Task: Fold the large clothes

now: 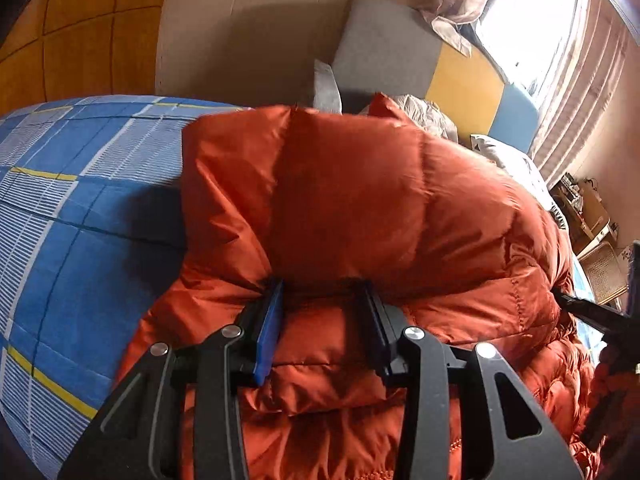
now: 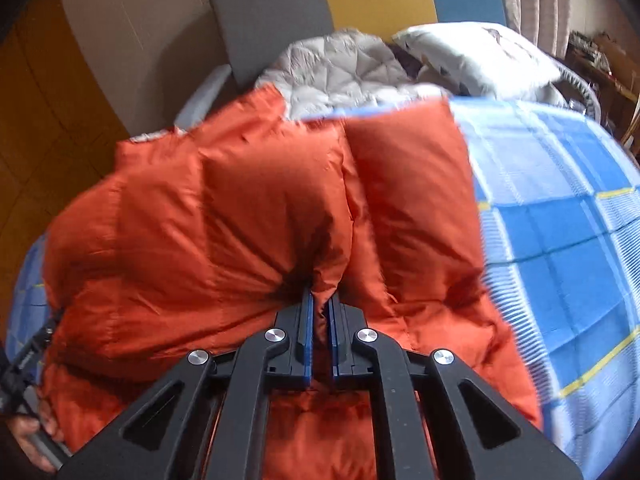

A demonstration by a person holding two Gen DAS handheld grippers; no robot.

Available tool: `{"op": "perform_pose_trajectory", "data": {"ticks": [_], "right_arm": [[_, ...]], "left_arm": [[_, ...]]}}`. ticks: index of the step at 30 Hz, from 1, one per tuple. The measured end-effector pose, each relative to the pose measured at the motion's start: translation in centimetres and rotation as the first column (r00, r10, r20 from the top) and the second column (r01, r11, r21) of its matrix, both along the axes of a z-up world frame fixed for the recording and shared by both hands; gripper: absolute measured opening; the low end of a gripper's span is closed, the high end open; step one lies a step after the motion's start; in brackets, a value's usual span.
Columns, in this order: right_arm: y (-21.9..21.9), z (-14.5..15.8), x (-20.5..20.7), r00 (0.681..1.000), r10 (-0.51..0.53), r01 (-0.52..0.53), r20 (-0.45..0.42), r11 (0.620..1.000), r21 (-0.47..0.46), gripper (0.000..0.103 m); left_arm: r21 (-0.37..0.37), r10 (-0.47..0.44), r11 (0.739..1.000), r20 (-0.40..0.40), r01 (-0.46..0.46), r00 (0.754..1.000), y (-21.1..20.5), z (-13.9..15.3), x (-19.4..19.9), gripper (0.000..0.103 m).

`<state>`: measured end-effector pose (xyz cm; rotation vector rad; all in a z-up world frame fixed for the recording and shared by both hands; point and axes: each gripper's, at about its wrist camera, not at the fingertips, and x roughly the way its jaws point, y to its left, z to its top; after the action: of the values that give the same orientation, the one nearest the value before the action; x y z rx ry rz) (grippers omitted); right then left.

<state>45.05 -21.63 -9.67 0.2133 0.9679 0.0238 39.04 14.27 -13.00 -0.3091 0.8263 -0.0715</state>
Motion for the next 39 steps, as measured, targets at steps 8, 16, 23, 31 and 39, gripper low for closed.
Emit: {"op": "perform_pose_trajectory", "data": {"ticks": [8,16,23,31,39], "right_arm": [[0.0,-0.5,0.0,1.000,0.024,-0.024,-0.019,0.999,-0.025,0.017],[1.3,5.2,-2.1,0.986,0.061,-0.042,0.156,0.992,-0.119,0.064],[5.9,6.5,1.0,0.973,0.110,-0.087,0.202,0.989,-0.120,0.064],[7.9,3.8,3.6,0.975,0.129,-0.100,0.181,0.982,-0.163,0.064],[8.2,0.6,3.8,0.969,0.161,-0.128,0.185,0.975,-0.182,0.068]], "left_arm": [[0.004,0.014,1.000,-0.002,-0.014,1.000,-0.1,0.8,-0.3,0.042],[-0.001,0.008,1.000,0.123,-0.007,0.992,0.1,5.9,-1.9,0.055],[0.017,-0.008,1.000,0.136,0.005,0.991,-1.3,7.7,1.9,0.058],[0.087,-0.039,0.996,0.072,0.033,0.997,-3.6,5.2,6.3,0.060],[0.072,-0.022,0.997,0.052,0.018,0.998,-3.0,1.3,6.9,0.062]]}}
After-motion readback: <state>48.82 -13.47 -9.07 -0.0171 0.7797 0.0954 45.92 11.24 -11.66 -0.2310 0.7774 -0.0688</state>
